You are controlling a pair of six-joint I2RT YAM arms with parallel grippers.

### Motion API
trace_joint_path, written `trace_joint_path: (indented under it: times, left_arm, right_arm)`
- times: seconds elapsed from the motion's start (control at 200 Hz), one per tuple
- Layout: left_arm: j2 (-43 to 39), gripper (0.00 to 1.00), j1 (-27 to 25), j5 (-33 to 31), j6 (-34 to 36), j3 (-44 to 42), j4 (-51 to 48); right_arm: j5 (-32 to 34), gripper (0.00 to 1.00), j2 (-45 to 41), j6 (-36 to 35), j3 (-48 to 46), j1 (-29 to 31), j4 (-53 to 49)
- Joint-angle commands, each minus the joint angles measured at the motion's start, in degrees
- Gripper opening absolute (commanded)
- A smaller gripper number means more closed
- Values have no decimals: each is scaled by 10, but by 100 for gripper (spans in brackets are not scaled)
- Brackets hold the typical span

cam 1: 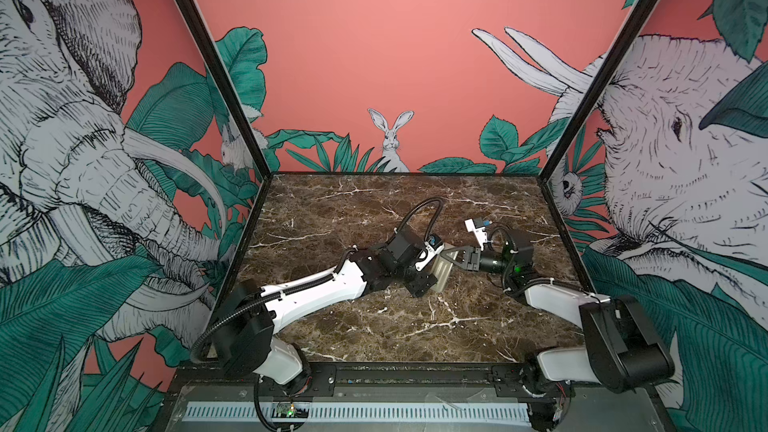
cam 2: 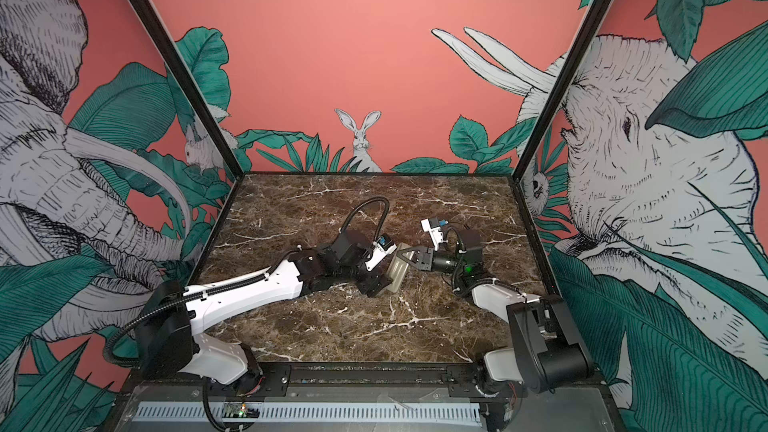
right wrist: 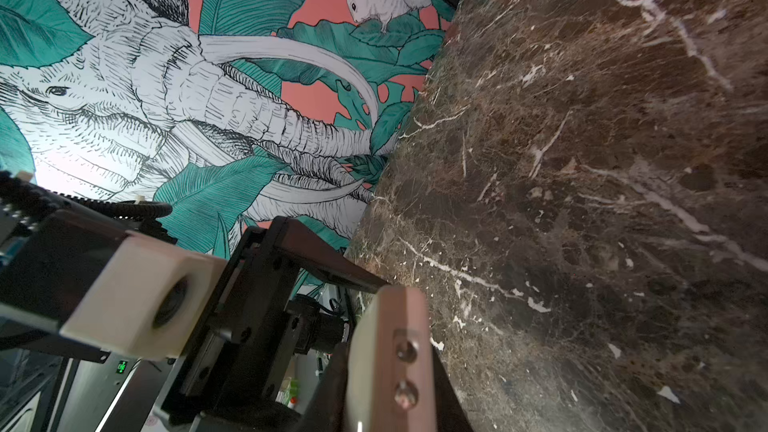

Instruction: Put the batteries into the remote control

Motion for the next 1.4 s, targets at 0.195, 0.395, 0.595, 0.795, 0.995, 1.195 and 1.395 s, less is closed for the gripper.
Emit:
trace_joint_path:
  times: [0.195, 0.395, 0.595, 0.795, 0.995, 1.195, 1.395]
  left_arm:
    - [-33, 79, 4, 6, -50, -22, 47]
    - [-33, 80, -1, -27, -69, -46, 108]
    - [-33, 80, -1, -42, -78, -59, 141]
    - [-19, 80, -6, -56, -68, -55, 138]
    - [0, 80, -9, -55, -70, -50, 160]
    - [20, 80, -9, -53, -68, -36, 170]
    - [43, 80, -9, -40, -73, -24, 185]
  right_arm:
    - [-2, 0, -41, -65, 22, 5, -66]
    - [32, 0, -58, -90, 37, 5, -118]
    - [57, 0, -58, -84, 41, 5, -120]
    - [97, 0, -64, -78, 40, 5, -131]
    - [133, 0, -83, -71, 37, 5, -135]
    - [148, 0, -86, -67, 29, 5, -132]
    - [164, 0, -83, -46, 12, 5, -95]
